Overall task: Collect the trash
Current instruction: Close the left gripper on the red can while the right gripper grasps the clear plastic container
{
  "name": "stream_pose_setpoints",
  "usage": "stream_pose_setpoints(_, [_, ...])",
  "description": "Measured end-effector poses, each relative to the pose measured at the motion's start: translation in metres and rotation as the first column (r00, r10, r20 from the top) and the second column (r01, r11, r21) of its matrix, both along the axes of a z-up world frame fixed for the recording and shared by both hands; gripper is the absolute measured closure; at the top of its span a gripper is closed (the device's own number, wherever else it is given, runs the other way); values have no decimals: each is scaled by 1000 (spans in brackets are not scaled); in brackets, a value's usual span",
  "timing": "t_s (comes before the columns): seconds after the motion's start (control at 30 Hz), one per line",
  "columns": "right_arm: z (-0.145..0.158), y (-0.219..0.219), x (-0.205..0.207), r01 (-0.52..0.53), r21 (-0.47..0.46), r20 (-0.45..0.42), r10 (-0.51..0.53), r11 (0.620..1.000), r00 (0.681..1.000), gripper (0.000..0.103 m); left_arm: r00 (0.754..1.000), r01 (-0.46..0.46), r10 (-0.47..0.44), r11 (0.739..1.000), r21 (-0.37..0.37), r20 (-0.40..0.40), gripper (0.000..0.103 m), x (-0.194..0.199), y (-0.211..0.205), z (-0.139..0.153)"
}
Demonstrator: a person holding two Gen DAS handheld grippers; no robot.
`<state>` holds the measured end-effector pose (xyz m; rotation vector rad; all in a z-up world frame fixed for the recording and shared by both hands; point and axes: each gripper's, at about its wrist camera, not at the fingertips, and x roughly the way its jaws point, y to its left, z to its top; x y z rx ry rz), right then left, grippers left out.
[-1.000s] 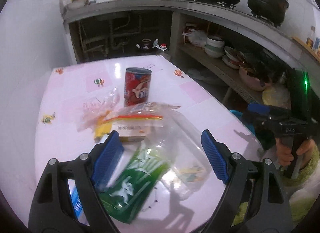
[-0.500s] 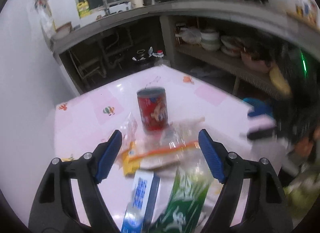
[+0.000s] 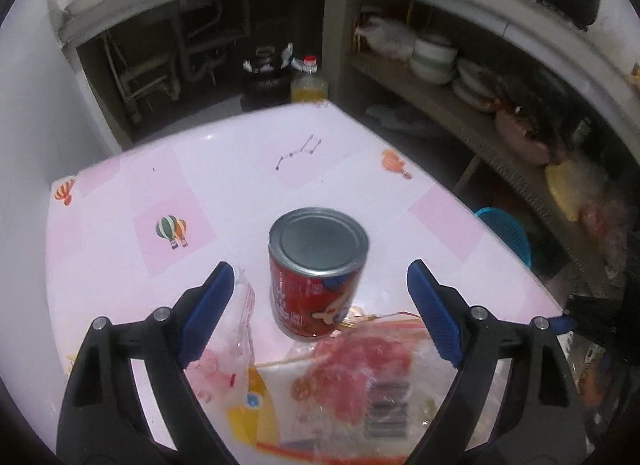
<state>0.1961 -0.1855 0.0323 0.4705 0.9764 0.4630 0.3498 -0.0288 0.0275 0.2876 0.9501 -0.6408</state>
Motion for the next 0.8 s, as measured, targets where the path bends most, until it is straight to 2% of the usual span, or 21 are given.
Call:
stream_pose_setpoints(0.37, [-22,15,21,-54,53,-95,59,997,994,6,995,-33,38,998,46,-95,19,28,-10,-39])
stream_pose_setpoints(0.53, [-26,24,24,-84,44,-112,88,996,990,6,995,-28,35,996,83,-91,19,28,-15,-46])
stream_pose_setpoints(0.67, [-28,30,23,-101,31,-121,104,994,987,6,997,-20,29,993,118,-71,29,26,-18,-49])
stream_pose_setpoints(0.8, [-28,36,21,-117,15,-126,118,993,985,6,996,-23,31,995,102,-78,41,26,-17,-49])
